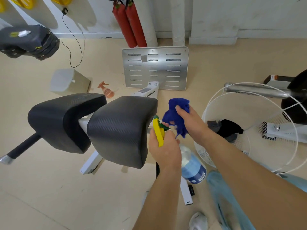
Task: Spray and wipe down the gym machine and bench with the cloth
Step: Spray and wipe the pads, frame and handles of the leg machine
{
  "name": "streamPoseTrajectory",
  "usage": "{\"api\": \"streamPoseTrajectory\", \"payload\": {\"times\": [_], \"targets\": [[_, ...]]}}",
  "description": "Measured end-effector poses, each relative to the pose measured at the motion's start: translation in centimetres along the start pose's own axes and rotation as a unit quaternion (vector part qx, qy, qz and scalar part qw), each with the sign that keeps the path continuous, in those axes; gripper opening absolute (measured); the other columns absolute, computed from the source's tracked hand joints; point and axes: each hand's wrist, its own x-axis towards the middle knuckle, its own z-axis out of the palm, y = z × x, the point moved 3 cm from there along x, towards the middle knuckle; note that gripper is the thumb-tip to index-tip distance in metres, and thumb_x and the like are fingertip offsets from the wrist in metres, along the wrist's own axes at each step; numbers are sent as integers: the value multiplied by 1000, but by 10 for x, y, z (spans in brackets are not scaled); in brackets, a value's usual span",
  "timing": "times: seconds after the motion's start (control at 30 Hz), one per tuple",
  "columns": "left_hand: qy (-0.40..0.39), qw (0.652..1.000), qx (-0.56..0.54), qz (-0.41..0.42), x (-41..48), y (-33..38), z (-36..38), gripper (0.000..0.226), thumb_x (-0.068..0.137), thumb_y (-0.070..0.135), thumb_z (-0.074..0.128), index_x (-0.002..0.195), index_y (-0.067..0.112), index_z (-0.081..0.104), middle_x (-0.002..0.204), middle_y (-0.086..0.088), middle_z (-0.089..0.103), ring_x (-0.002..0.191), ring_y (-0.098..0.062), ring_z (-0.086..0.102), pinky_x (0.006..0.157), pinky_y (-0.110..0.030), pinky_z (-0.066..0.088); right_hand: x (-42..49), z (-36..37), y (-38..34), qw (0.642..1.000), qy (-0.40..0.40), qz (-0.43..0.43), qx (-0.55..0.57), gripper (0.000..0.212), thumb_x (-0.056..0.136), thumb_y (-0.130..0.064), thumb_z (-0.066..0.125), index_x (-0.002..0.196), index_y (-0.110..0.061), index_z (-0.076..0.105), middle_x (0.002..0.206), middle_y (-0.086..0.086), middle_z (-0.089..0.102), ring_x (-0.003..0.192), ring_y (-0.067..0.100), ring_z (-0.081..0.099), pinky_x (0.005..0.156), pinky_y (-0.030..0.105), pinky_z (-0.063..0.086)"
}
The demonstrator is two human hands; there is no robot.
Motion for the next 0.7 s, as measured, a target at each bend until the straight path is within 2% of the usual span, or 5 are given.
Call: {"api": "streamPoseTrajectory", "payload": {"times": [0.2, 0.3, 0.47, 0.6, 0.7], "targets": [[-180, 973, 111, 94, 2, 87, -27, 22, 81, -13, 53, 82, 5, 66, 72, -19, 60, 63, -22, 54, 52, -21, 48, 30, 72, -5, 984, -7, 107, 139, 37, 106, -39, 41, 138, -19, 41, 120, 3, 62, 104, 22, 64, 77, 21, 54], [-222, 943, 196, 150, 11, 124, -39, 20, 78, -2, 58, 77, 16, 67, 62, -3, 61, 55, -15, 54, 54, -21, 49, 41, 100, 1, 983, -2, 125, 131, 57, 97, -49, 49, 146, -23, 38, 143, 11, 53, 129, 34, 55, 107, 49, 46], [-223, 941, 209, 146, 41, 159, -59, 28, 84, -10, 53, 93, 8, 72, 95, -16, 74, 56, -13, 57, 55, -24, 53, 28, 92, 16, 993, 60, 104, 7, 35, 92, -46, 47, 98, -17, 64, 81, 19, 67, 68, 34, 68, 53, 39, 54], [-210, 943, 211, 149, 61, 178, -69, 34, 85, -11, 51, 93, 13, 74, 99, -10, 75, 61, -11, 58, 57, -22, 54, -6, 92, 28, 990, 84, 106, -36, 46, 90, -53, 39, 113, -21, 63, 100, 12, 70, 90, 31, 66, 83, 44, 53], [-215, 940, 222, 144, 68, 184, -74, 34, 85, -10, 51, 92, 13, 75, 99, -13, 74, 58, -7, 57, 56, -19, 54, 29, 98, 21, 978, 146, 142, 39, 39, 101, -46, 39, 116, -16, 58, 99, 9, 65, 87, 28, 64, 69, 36, 55]]}}
